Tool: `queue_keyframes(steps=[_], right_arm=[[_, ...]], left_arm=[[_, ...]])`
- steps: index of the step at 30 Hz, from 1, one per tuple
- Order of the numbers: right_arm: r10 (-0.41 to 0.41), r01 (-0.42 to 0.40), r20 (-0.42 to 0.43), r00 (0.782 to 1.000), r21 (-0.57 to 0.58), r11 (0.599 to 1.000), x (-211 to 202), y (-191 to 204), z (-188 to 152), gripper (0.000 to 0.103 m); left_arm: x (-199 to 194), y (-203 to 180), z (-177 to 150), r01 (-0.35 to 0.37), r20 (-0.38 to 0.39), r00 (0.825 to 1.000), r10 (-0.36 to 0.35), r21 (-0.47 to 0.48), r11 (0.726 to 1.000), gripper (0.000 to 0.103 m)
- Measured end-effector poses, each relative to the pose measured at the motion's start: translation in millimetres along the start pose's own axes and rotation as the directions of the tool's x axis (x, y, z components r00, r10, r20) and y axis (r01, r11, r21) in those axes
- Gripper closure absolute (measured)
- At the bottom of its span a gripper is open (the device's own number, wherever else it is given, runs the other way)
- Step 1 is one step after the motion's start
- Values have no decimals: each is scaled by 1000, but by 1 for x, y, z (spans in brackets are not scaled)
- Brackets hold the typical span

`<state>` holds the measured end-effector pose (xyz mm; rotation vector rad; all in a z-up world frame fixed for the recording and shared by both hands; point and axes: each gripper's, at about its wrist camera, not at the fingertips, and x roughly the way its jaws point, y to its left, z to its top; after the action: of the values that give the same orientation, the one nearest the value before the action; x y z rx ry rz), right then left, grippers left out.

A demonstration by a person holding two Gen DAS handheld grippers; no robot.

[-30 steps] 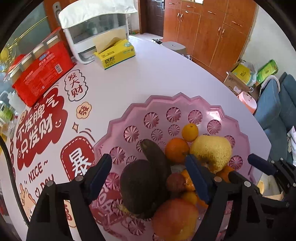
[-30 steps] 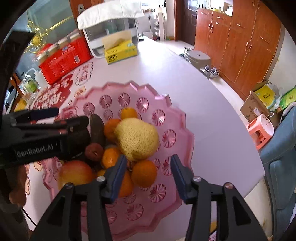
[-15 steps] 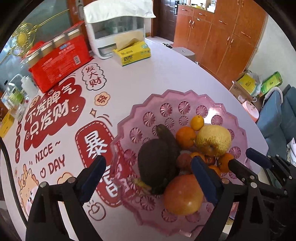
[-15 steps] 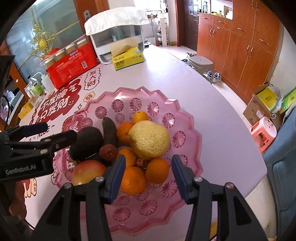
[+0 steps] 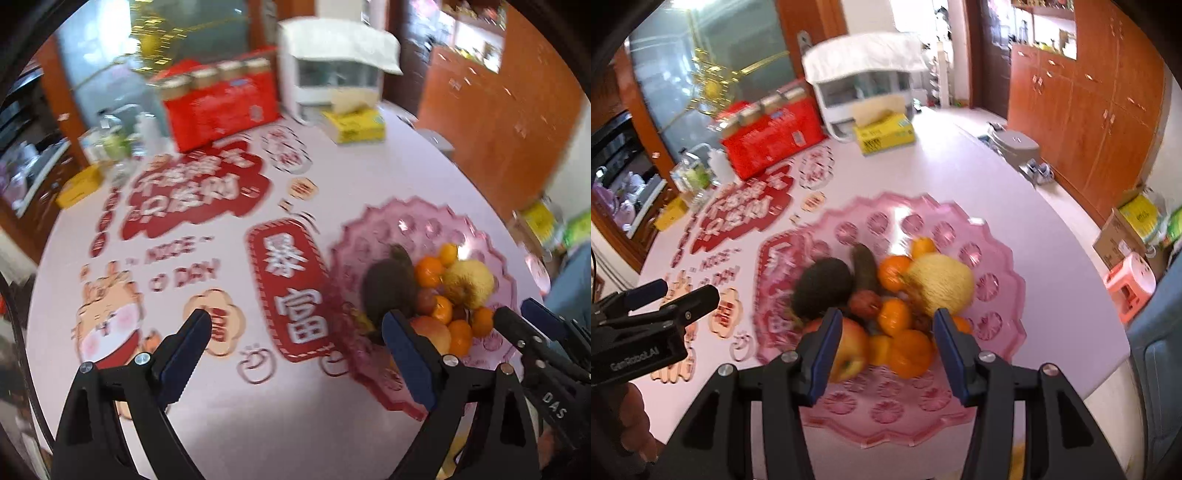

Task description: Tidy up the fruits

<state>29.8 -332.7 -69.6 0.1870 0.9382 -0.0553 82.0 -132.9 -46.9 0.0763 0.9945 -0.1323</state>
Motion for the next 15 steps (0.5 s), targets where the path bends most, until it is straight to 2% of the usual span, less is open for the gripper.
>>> queue_keyframes(steps=[2, 5, 9, 15], right_arm=[[23, -23, 23, 999, -23, 999, -13, 10, 6, 51], [67, -64, 52, 996, -51, 997, -34, 24, 15, 44], [112, -107, 86, 990, -66, 992, -59, 39, 23, 38], [120, -111, 118, 986, -86, 990, -83, 61, 16, 33]], left_arm=[[-17, 13, -1, -24, 40, 999, 25, -35, 999, 6], [-42, 33, -4, -42, 74, 996, 50, -102, 994, 3], [-67, 47, -12, -90, 75, 992, 103, -152, 984, 3], [-83, 56, -29, -140, 56, 987, 151, -170, 975, 3]])
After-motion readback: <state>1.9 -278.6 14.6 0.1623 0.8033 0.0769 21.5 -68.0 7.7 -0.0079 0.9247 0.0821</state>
